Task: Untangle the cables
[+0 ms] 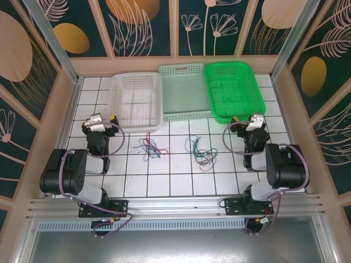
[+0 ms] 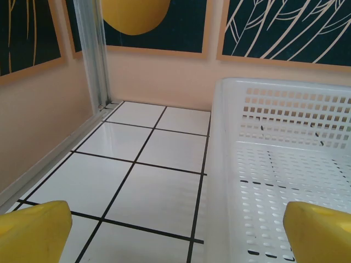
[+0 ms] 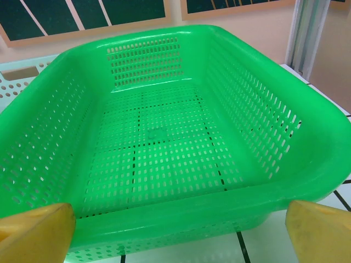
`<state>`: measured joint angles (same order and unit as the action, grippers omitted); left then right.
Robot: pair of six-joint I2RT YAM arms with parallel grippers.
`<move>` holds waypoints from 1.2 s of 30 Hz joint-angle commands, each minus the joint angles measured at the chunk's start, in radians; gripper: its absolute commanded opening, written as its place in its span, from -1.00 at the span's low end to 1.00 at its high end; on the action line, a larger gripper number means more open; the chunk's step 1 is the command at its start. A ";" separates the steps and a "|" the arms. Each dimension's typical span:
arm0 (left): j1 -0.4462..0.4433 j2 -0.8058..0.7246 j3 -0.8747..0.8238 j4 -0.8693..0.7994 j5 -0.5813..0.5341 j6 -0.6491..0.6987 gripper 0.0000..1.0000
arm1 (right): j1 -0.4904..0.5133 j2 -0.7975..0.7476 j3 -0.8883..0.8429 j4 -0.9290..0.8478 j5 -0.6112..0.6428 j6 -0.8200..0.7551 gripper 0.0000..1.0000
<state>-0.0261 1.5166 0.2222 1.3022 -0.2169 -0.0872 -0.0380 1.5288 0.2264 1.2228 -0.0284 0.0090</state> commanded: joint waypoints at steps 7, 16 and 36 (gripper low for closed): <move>0.000 0.004 0.003 -0.004 0.002 0.003 0.98 | -0.003 0.011 0.014 0.012 -0.019 0.003 0.98; 0.000 0.004 0.003 -0.007 0.002 0.003 0.97 | -0.005 0.011 0.014 0.010 -0.022 0.003 0.98; 0.000 -0.337 0.117 -0.671 -0.306 -0.248 0.97 | 0.013 -0.205 0.285 -0.699 -0.014 0.044 0.61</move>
<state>-0.0261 1.2495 0.3271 0.8825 -0.4080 -0.2199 -0.0349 1.3880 0.5068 0.7246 -0.0463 0.0250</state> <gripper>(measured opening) 0.987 0.806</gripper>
